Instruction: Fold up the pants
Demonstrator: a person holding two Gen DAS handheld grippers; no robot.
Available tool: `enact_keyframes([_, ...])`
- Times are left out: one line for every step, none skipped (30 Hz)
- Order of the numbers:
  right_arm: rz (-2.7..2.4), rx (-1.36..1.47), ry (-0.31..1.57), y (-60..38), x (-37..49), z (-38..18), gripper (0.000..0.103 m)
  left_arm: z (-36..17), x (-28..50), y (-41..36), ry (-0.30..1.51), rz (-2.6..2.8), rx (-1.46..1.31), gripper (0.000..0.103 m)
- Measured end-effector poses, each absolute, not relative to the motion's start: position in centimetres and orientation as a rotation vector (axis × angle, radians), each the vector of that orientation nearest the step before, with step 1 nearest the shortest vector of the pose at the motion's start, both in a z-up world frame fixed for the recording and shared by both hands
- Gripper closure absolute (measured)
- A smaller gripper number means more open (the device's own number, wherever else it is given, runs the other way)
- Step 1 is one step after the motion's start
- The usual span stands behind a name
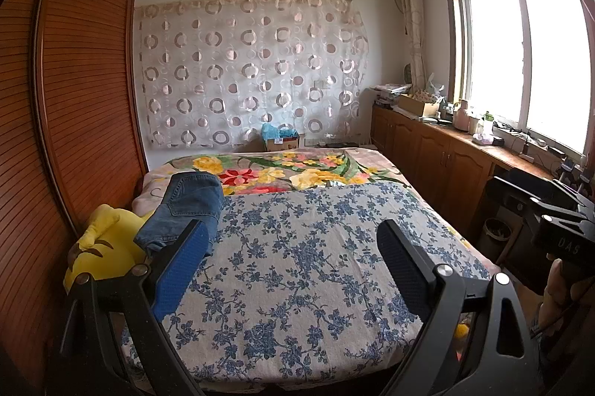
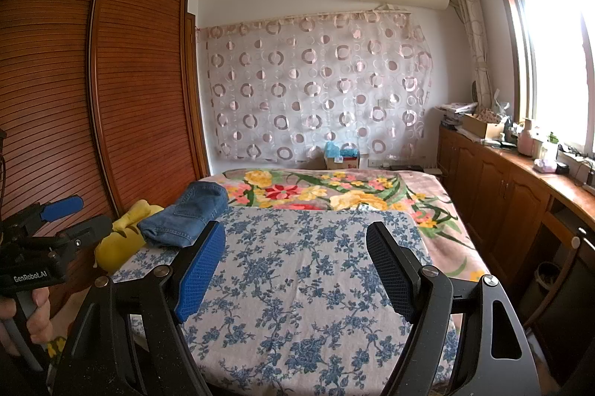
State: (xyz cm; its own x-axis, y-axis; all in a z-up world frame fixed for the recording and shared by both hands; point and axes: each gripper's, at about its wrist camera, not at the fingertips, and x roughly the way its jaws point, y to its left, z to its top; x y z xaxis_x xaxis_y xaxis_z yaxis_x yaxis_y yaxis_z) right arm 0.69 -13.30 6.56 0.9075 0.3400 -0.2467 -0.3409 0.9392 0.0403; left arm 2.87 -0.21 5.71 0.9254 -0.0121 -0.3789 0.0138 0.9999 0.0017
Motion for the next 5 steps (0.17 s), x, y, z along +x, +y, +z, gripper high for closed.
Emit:
enact_keyframes([0.352, -0.003, 0.254, -13.31, 0.68, 6.58, 0.023, 5.69, 2.9, -0.26, 0.389, -0.014, 0.005, 0.01])
enact_keyframes([0.351, -0.003, 0.254, -13.3, 0.72, 6.57, 0.023, 5.69, 2.9, -0.26, 0.389, -0.014, 0.004, 0.01])
enact_keyframes([0.352, -0.003, 0.254, -13.3, 0.71, 6.57, 0.023, 5.68, 2.89, -0.25, 0.388, -0.015, 0.004, 0.01])
enact_keyframes([0.352, -0.003, 0.253, -13.3, 0.71, 6.59, 0.023, 5.67, 2.89, -0.24, 0.388, -0.015, 0.005, 0.01])
enact_keyframes([0.352, -0.004, 0.253, -13.33, 0.68, 6.6, 0.023, 5.66, 2.9, -0.24, 0.389, -0.015, 0.005, 0.01])
